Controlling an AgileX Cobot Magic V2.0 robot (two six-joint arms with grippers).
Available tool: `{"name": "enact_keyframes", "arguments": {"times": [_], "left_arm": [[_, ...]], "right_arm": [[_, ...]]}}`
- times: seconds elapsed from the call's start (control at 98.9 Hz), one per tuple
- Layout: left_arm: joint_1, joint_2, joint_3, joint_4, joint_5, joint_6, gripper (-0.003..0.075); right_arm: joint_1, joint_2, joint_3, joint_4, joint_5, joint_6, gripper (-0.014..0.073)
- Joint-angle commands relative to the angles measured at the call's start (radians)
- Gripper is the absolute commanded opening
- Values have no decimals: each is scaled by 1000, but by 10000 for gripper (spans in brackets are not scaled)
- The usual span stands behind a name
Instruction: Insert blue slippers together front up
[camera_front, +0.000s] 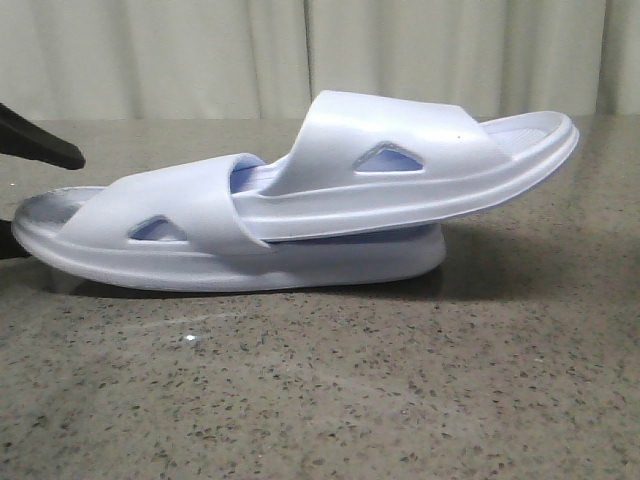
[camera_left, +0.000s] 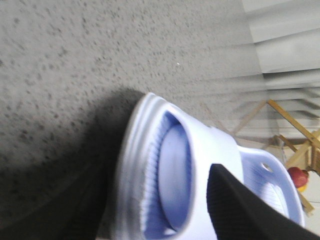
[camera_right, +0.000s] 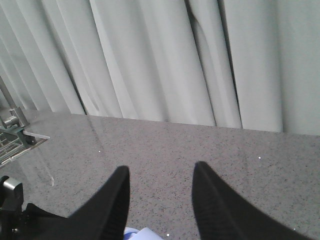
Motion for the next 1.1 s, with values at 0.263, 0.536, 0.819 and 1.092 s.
{"name": "enact_keyframes", "arguments": {"times": [0.263, 0.536, 0.819, 1.092], "left_arm": [[118, -14, -67, -77, 8, 212, 386], [209, -112, -145, -70, 4, 468, 386], [214, -371, -147, 55, -312, 595, 385], [211, -618, -119, 143, -427, 595, 385]], "right_arm": [[-6, -1, -26, 20, -11, -15, 248], [-6, -1, -17, -109, -192, -15, 248], [-6, -1, 63, -213, -392, -15, 248], [-6, -43, 131, -223, -486, -15, 248]]}}
